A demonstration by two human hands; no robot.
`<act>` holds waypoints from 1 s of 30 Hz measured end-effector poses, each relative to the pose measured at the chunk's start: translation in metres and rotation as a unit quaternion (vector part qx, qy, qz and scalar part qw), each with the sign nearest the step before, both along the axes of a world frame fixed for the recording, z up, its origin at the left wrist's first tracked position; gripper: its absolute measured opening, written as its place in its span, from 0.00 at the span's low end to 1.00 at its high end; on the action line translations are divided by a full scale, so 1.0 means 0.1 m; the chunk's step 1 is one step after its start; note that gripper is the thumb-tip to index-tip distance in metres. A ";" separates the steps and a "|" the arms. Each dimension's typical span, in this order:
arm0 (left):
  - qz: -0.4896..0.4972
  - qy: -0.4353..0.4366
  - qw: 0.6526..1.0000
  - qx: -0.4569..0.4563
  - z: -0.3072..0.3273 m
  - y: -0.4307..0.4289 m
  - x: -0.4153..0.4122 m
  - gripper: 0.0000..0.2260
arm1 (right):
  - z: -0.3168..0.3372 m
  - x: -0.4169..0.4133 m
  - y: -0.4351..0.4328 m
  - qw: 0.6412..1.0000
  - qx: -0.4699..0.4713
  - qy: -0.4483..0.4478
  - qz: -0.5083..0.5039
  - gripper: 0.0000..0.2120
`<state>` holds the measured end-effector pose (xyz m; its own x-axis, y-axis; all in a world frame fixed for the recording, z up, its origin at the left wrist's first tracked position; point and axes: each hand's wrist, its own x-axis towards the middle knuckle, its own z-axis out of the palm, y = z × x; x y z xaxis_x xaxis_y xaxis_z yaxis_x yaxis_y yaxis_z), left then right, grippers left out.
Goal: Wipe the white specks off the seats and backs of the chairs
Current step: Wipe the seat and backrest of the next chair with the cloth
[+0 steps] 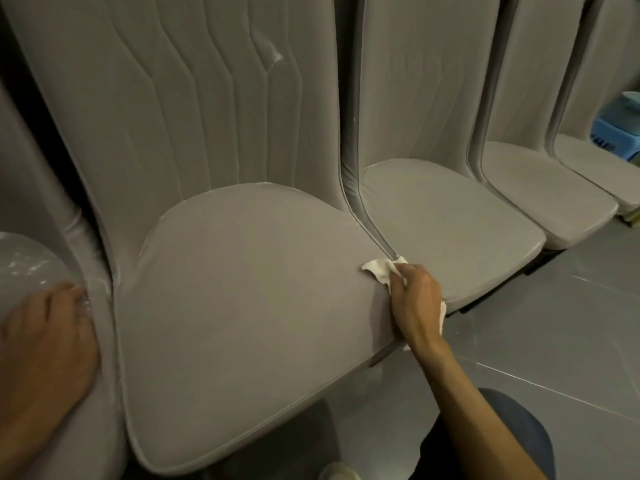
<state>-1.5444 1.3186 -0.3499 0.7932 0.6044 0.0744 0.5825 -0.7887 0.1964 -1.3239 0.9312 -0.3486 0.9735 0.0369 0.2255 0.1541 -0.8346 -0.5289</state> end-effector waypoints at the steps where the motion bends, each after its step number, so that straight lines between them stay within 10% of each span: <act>1: 0.033 -0.027 0.999 -0.027 0.06 -0.06 -0.02 0.26 | -0.01 0.01 0.06 1.000 -0.009 0.001 0.000 0.11; 12: -0.034 0.046 0.996 -0.063 0.09 -0.04 -0.03 0.42 | 0.10 0.66 0.98 0.998 0.003 0.059 0.025 0.14; 24: -0.005 -0.042 0.999 0.014 0.02 -0.08 -0.01 0.26 | -0.02 0.79 1.13 0.999 -0.014 0.022 0.021 0.12; 30: -0.022 -0.029 0.999 0.022 0.04 -0.08 -0.04 0.28 | 0.23 1.05 1.69 0.975 0.035 0.035 0.215 0.13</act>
<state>-1.5483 1.3109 -0.3461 0.8126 0.5641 0.1464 0.5357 -0.8220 0.1934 -1.2189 1.1000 -0.3252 0.8842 0.4328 0.1754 0.4438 -0.6618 -0.6041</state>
